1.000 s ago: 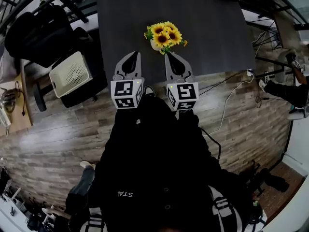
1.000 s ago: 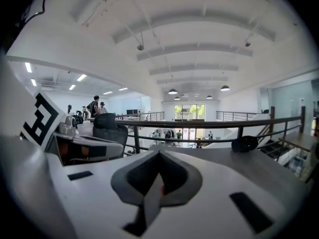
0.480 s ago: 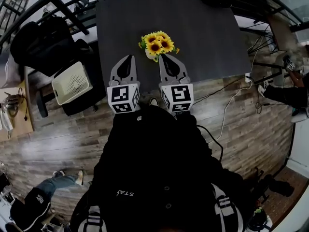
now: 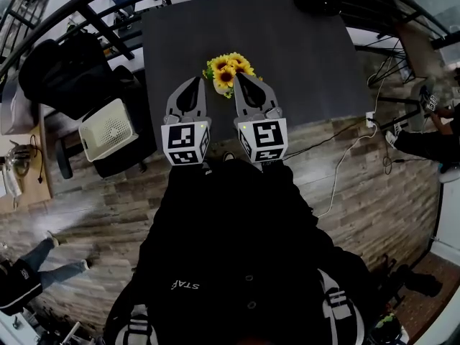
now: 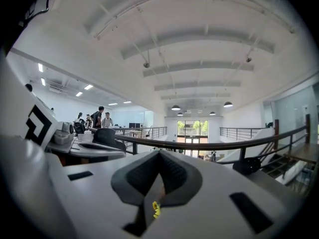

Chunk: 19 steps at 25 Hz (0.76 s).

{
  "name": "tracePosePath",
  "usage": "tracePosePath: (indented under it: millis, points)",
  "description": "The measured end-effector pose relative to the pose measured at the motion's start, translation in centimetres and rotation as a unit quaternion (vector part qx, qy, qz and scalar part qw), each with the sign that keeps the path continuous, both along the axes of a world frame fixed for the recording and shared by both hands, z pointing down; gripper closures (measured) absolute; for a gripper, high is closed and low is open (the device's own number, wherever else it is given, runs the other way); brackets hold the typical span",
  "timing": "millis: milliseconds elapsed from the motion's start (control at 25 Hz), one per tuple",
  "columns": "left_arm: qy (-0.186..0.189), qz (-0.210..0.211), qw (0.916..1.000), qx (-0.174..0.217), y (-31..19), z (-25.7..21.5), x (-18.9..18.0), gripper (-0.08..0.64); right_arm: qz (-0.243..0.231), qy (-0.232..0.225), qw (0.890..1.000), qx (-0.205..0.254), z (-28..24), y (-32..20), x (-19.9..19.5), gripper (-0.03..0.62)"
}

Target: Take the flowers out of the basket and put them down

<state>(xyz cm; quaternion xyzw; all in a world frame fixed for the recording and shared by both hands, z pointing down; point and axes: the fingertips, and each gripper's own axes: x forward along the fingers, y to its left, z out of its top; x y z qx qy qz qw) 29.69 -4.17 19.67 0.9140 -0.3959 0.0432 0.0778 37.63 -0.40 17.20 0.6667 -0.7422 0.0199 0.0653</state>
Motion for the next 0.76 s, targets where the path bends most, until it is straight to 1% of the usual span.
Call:
tracePosePath:
  millis: [320, 560, 760]
  points:
    - [0.000, 0.003, 1.0000, 0.008, -0.4, -0.8, 0.8, 0.560, -0.001, -0.003, 1.000, 0.008, -0.4, -0.3, 0.5, 0.580]
    - [-0.004, 0.004, 1.0000, -0.003, -0.5, 0.2, 1.0, 0.560, 0.007, -0.011, 1.000, 0.002, 0.4, -0.2, 1.2, 0.580]
    - [-0.004, 0.005, 1.0000, -0.004, -0.9, 0.6, 1.9, 0.560, 0.012, -0.012, 1.000, 0.000, 0.7, -0.3, 2.2, 0.580]
